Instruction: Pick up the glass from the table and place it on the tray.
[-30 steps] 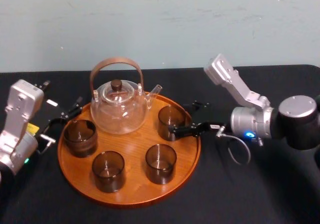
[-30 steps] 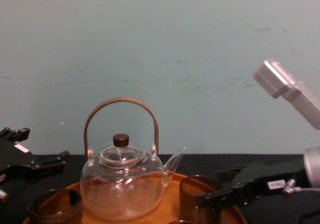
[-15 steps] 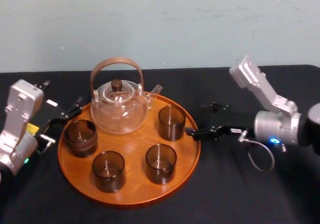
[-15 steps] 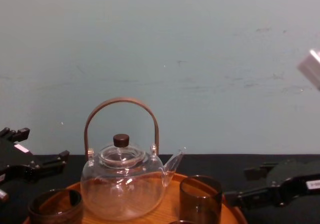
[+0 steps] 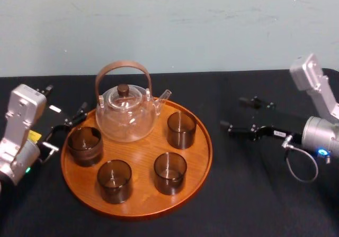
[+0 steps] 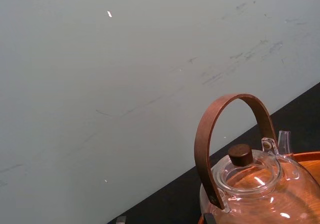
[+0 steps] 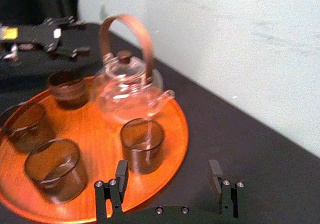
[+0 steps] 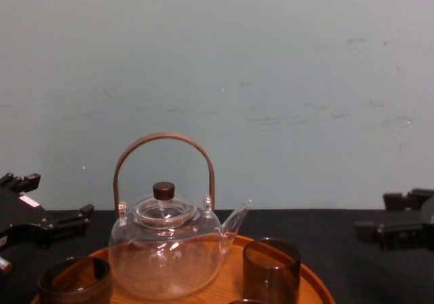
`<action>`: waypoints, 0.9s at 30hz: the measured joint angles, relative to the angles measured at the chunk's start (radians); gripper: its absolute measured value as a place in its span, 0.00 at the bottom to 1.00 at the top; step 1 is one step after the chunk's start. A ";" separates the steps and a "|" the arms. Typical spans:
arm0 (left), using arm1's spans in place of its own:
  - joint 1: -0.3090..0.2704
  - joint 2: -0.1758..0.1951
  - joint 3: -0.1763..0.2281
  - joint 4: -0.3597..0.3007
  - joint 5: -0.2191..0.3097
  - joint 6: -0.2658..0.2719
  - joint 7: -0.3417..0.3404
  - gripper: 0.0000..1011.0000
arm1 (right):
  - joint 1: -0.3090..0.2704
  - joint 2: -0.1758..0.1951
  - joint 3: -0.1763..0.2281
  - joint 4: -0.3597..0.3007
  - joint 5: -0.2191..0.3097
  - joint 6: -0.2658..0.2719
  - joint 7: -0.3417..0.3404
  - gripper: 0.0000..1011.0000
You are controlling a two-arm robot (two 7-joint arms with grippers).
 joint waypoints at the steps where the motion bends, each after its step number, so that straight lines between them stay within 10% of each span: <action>1: 0.000 0.000 0.000 0.000 0.000 0.000 0.000 0.99 | -0.007 0.000 0.008 -0.004 0.001 -0.007 -0.013 0.99; 27: 0.000 0.000 0.000 0.000 0.000 0.000 0.000 0.99 | -0.196 -0.132 0.154 -0.042 -0.102 -0.157 -0.329 0.99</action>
